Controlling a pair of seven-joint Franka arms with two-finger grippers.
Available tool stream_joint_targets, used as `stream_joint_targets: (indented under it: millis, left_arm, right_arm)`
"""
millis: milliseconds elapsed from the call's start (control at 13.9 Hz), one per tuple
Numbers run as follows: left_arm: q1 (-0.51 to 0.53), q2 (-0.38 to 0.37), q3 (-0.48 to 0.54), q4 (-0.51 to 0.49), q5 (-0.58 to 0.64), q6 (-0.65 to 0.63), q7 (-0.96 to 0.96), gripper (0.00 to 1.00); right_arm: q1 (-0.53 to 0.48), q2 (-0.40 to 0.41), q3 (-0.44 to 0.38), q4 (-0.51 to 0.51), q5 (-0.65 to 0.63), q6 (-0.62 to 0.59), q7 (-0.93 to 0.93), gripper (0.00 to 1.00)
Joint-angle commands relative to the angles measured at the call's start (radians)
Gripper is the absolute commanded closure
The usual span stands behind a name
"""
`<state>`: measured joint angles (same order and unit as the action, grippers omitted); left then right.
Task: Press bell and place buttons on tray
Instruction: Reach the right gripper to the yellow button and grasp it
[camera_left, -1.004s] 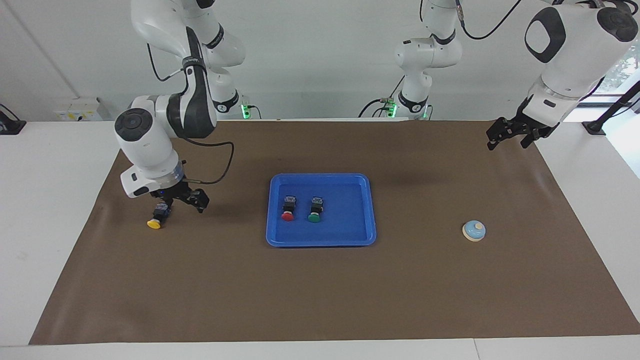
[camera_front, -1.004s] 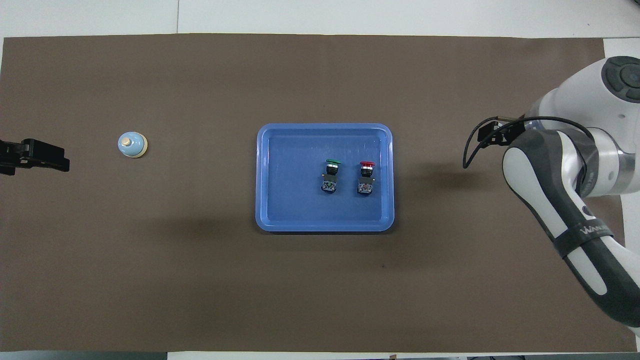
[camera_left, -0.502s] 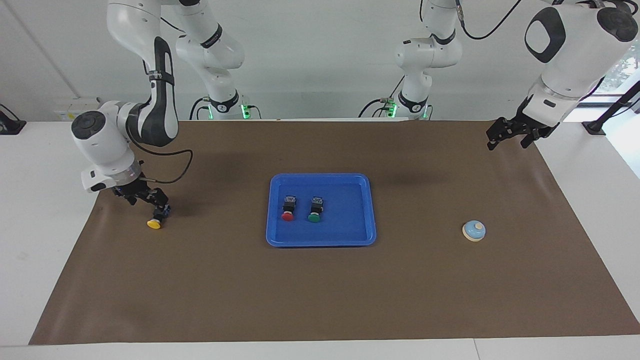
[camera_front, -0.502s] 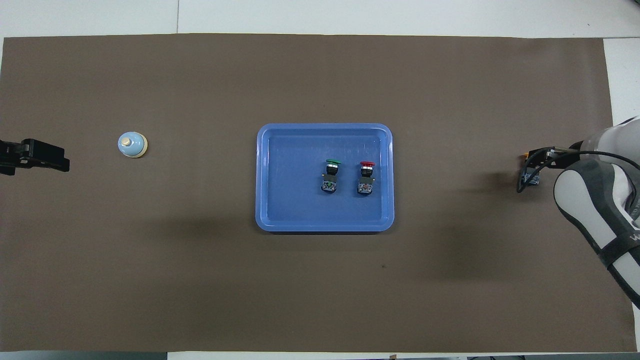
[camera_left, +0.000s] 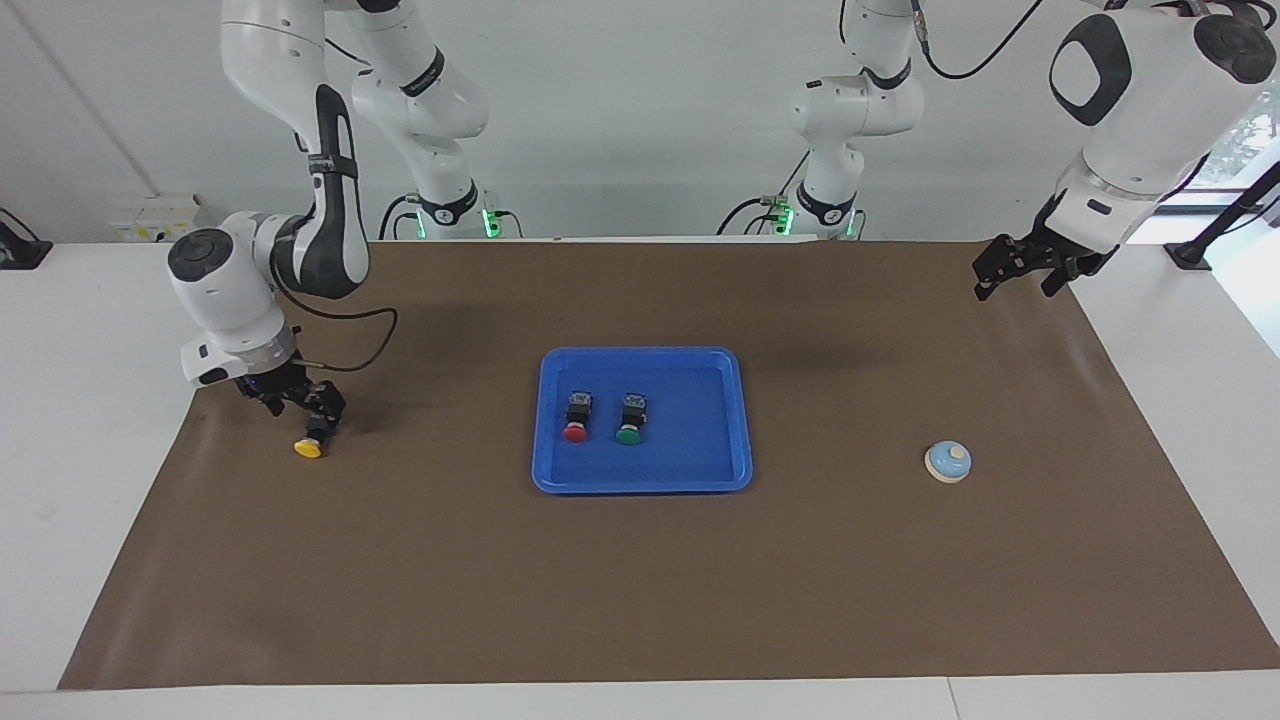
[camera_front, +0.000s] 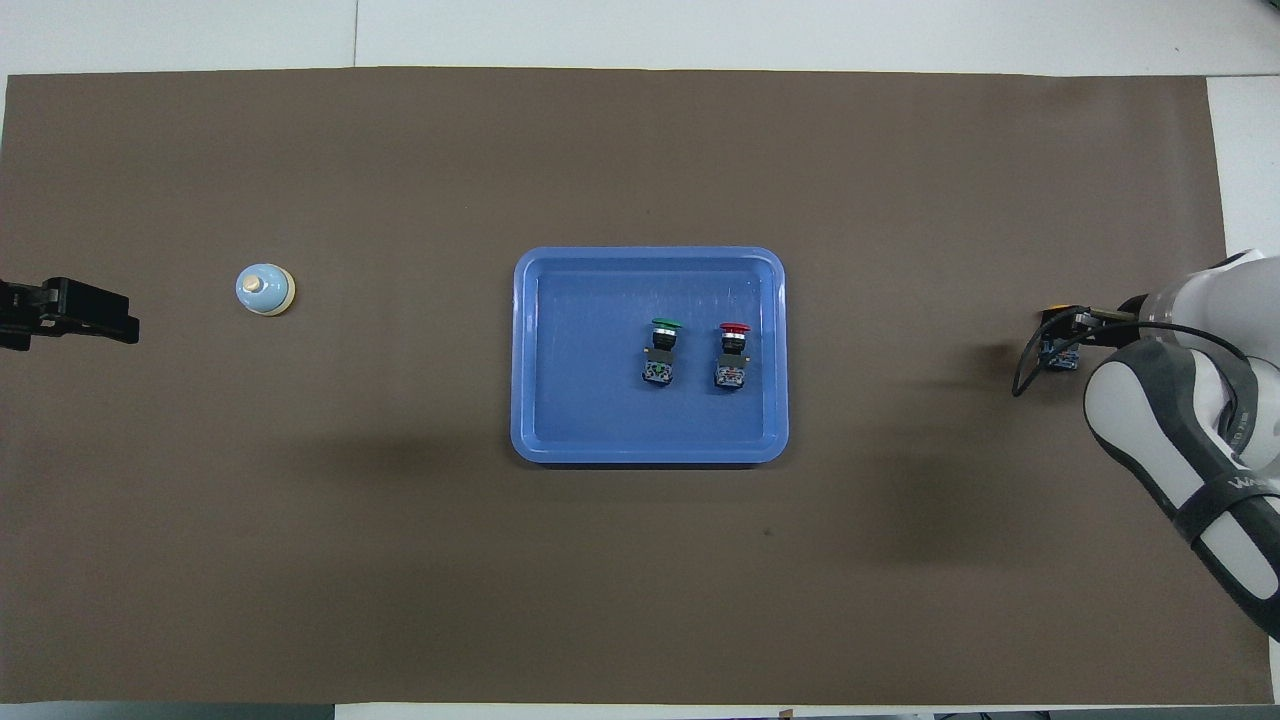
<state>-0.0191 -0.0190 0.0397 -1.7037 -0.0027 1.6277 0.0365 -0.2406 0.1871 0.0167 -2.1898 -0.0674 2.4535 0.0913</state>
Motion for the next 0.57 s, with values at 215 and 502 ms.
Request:
stream_joint_targets:
  millis: [215,502]
  left_arm:
    - [0.001,-0.022,0.000,-0.020,0.012,0.000,0.005,0.00]
    - [0.001,-0.022,0.002,-0.020,0.012,0.000,0.005,0.00]
  right_arm:
    - [-0.017,0.015,0.012,-0.036,-0.012,0.065,0.010,0.17]
    - [-0.011,0.015,0.012,-0.036,-0.012,0.062,0.012,0.75]
